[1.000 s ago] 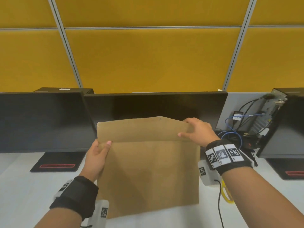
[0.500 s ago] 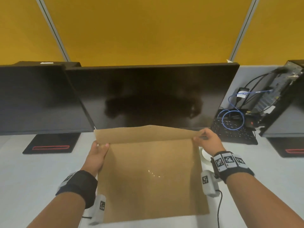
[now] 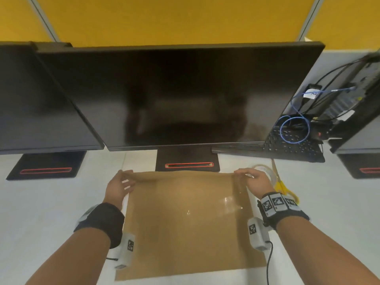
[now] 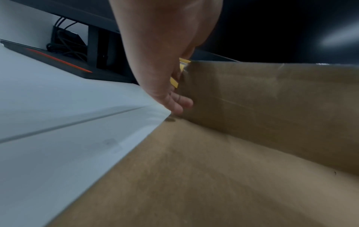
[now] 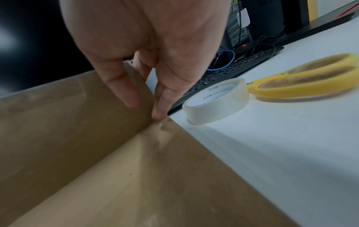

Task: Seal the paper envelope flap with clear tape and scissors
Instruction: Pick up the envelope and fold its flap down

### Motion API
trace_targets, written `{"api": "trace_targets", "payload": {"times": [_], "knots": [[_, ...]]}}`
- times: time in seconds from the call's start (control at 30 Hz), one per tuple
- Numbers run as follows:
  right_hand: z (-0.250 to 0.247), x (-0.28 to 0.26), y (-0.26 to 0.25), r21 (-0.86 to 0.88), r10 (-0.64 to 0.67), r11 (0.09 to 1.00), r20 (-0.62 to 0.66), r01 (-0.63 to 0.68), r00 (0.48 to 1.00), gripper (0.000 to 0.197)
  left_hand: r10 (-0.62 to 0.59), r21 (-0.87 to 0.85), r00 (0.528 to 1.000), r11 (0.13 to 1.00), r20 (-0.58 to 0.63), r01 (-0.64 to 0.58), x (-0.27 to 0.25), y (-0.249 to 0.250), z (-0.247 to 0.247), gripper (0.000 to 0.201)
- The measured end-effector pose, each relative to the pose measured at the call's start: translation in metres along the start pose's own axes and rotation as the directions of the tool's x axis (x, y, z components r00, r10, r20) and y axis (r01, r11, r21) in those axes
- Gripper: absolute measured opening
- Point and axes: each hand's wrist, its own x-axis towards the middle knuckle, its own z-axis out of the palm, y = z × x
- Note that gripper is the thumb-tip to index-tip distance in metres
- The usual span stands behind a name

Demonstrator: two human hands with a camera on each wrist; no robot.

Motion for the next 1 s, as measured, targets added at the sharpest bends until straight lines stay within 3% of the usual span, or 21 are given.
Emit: {"api": "trace_targets", "payload": {"times": [0.1, 0.13, 0.17, 0.2, 0.33, 0.43, 0.5, 0.57, 0.63, 0.7, 0.77, 0.87, 1.0], "knots": [[0.003, 0.001, 0.012, 0.07, 0.118, 0.99, 0.062, -0.123, 0.991, 0.015, -0.042, -0.002, 0.999, 0.999, 0.001, 0.042, 0.007, -0.001, -0.002, 0.046], [0.003, -0.001, 0.015, 0.096, 0.153, 0.983, 0.066, -0.159, 0.986, 0.015, -0.044, 0.009, 0.999, 0.999, -0.002, 0.044, 0.006, 0.0, -0.001, 0.039], [0.004, -0.002, 0.018, 0.102, 0.163, 0.98, 0.068, -0.169, 0.984, 0.029, -0.039, 0.034, 0.999, 0.999, -0.001, 0.039, 0.007, 0.001, -0.001, 0.026], [0.005, -0.003, 0.02, 0.075, 0.167, 0.982, 0.068, -0.172, 0.984, 0.038, -0.024, 0.083, 1.0, 0.996, 0.001, 0.023, 0.007, 0.0, -0.002, 0.014], [0.014, -0.009, 0.028, -0.225, 0.063, 0.973, 0.066, -0.047, 0.996, 0.034, 0.088, 0.378, 0.994, 0.92, 0.068, -0.107, -0.001, -0.013, -0.007, 0.031], [0.021, -0.012, 0.035, -0.361, -0.005, 0.931, 0.116, 0.047, 0.993, 0.028, 0.221, 0.585, 0.945, 0.744, 0.239, -0.322, -0.011, -0.027, -0.009, 0.038], [0.024, -0.015, 0.037, -0.48, -0.038, 0.871, 0.144, 0.103, 0.989, 0.025, 0.316, 0.722, 0.89, 0.523, 0.329, -0.453, -0.015, -0.037, -0.006, 0.037], [0.029, -0.019, 0.035, -0.688, -0.087, 0.706, 0.148, 0.166, 0.985, 0.025, 0.371, 0.85, 0.867, 0.281, 0.332, -0.446, -0.019, -0.047, 0.0, 0.032], [0.038, -0.025, 0.03, -0.828, -0.13, 0.539, 0.1, 0.155, 0.986, 0.022, 0.363, 0.895, 0.88, 0.203, 0.308, -0.397, -0.029, -0.051, 0.011, 0.031], [0.049, -0.029, 0.027, -0.877, -0.175, 0.455, 0.084, 0.157, 0.981, 0.019, 0.307, 0.875, 0.873, 0.188, 0.38, -0.447, -0.039, -0.056, 0.025, 0.04], [0.059, -0.029, 0.029, -0.83, -0.221, 0.483, 0.194, 0.28, 0.956, 0.028, 0.219, 0.831, 0.833, 0.131, 0.508, -0.541, -0.05, -0.064, 0.04, 0.048], [0.074, -0.034, 0.026, -0.655, -0.209, 0.642, 0.35, 0.398, 0.913, 0.038, 0.128, 0.793, 0.794, 0.071, 0.594, -0.605, -0.063, -0.08, 0.06, 0.056], [0.089, -0.043, 0.03, -0.688, -0.107, 0.605, 0.428, 0.4, 0.897, 0.044, 0.081, 0.817, 0.814, 0.006, 0.575, -0.577, -0.068, -0.095, 0.068, 0.07]]}}
